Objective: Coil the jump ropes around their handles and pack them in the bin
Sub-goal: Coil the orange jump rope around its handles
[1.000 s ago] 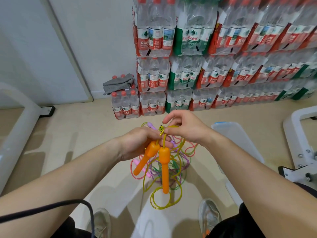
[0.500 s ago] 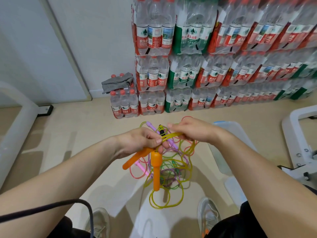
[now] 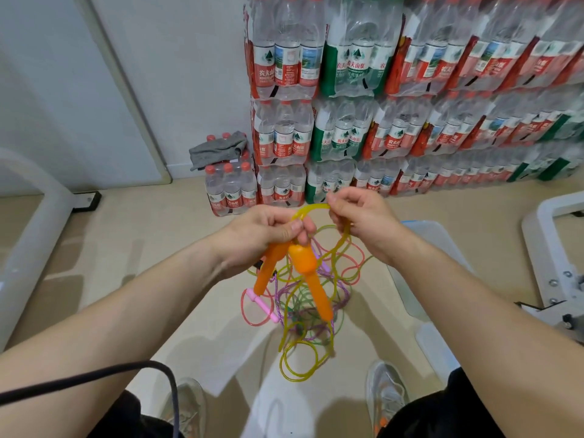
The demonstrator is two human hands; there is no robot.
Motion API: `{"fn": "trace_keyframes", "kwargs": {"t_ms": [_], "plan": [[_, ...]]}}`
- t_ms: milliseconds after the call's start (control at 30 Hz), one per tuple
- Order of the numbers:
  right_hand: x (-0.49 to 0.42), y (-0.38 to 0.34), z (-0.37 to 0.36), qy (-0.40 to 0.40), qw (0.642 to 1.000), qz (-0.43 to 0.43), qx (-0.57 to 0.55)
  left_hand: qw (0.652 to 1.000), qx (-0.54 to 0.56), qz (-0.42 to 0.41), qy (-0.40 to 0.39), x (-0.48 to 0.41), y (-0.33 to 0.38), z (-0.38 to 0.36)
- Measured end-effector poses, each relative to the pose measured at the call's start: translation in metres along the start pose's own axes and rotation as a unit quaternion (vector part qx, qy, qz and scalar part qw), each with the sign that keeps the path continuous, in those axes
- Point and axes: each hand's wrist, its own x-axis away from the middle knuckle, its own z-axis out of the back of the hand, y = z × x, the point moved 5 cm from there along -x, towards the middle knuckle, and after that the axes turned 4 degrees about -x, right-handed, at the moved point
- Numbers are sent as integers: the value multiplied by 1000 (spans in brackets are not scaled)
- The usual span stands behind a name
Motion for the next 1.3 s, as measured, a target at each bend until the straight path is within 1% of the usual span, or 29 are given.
{"fn": "trace_keyframes", "kwargs": {"t_ms": [67, 167, 200, 233, 300, 400, 500, 567, 600, 667, 733, 867, 900, 967, 1033, 1100, 1133, 1200, 1300], "plan": [[5, 10, -15, -18, 999, -42, 15, 997, 49, -20, 55, -1, 3, 7], [15, 25, -35, -36, 988, -148, -12, 990, 66, -19, 122, -1, 1, 13], [17, 27, -38, -35, 986, -164, -10, 988, 71, -14, 140, -1, -1, 15], [18, 27, -40, -34, 986, -164, 5, 985, 82, -8, 154, -2, -3, 16], [16, 25, -42, -38, 989, -135, 50, 978, 113, 2, 174, -3, -5, 20], [15, 24, -48, -53, 990, -103, 86, 972, 166, 4, 167, -6, -5, 22], [16, 23, -55, -51, 984, -86, 149, 975, 148, 2, 164, -4, -3, 18], [17, 20, -57, -36, 974, -63, 215, 975, 119, 0, 187, -3, -4, 17], [17, 20, -57, -31, 973, -61, 221, 973, 102, -2, 205, -2, -4, 18], [19, 20, -57, -30, 980, -68, 186, 967, 78, -4, 244, -1, -4, 22], [18, 21, -58, -36, 984, -79, 159, 955, 89, 5, 282, 0, -5, 26], [19, 27, -65, -92, 980, -98, 145, 936, 93, 17, 339, 3, -4, 35], [21, 25, -65, -96, 979, -90, 156, 932, 90, 16, 351, 4, -4, 38], [25, 17, -64, -90, 969, -44, 226, 925, 80, 11, 372, 4, -4, 41], [29, 6, -68, -88, 943, 9, 322, 923, 78, 7, 377, 4, -5, 37], [31, 4, -73, -93, 906, 32, 411, 931, 84, 5, 355, 3, -8, 26], [31, 6, -75, -91, 893, 28, 441, 937, 89, 5, 337, 3, -11, 21], [30, 11, -75, -87, 876, 7, 474, 947, 91, 11, 307, 2, -15, 14], [29, 13, -72, -82, 867, -18, 491, 959, 70, 16, 274, -1, -18, 12]]}}
